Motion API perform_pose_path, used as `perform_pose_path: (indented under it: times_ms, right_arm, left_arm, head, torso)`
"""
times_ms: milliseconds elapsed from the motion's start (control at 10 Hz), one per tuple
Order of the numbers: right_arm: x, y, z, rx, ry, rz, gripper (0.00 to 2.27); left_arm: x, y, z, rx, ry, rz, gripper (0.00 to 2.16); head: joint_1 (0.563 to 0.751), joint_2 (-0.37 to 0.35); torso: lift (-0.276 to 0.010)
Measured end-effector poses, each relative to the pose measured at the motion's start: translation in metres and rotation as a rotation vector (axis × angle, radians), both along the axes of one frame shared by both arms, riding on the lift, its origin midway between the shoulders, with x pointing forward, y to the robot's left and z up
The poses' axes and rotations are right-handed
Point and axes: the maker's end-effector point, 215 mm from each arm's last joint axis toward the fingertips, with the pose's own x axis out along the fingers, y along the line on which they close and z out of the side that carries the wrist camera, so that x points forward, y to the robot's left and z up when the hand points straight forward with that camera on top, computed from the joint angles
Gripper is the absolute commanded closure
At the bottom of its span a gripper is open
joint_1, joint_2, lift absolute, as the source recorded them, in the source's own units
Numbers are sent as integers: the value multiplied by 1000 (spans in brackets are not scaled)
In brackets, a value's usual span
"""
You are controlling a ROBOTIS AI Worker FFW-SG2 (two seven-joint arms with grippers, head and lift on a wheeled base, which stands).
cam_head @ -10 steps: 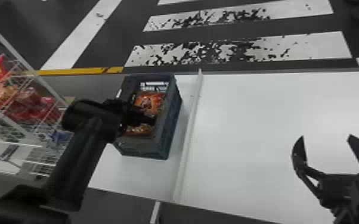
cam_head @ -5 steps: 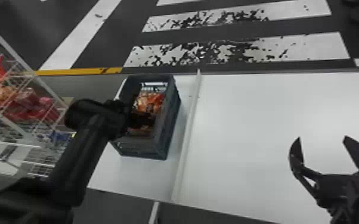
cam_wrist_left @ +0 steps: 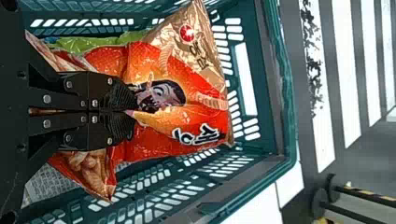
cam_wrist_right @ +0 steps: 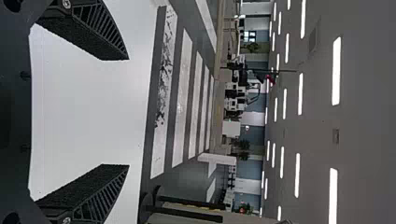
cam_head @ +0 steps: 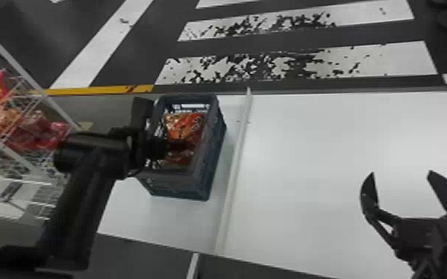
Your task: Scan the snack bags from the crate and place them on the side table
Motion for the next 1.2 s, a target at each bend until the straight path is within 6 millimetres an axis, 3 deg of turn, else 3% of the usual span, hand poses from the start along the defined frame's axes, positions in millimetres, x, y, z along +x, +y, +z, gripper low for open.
perform_pose_path:
  times_ms: [300,800,1100,1200]
  right_arm:
    - [0,1,-1,0,5,2,49]
    - [-1,6,-4,1,14,9,49]
    - [-2,9,-2,1,13,9,49]
    - [-2,10,-1,1,10,10,49]
  left_arm:
    - [-1,5,23,-152,-44,38,2132]
    - [-4,-8,66,-489,-145,72,2132]
    - [-10,-19,113,-585,-240,48,2132]
    - [-17,-30,131,-622,-255,27,2132]
  head:
    - [695,321]
    - [695,314]
    - [695,309]
    - [695,301]
  torso:
    - [-50]
    - [-50]
    - [-50]
    - [-50]
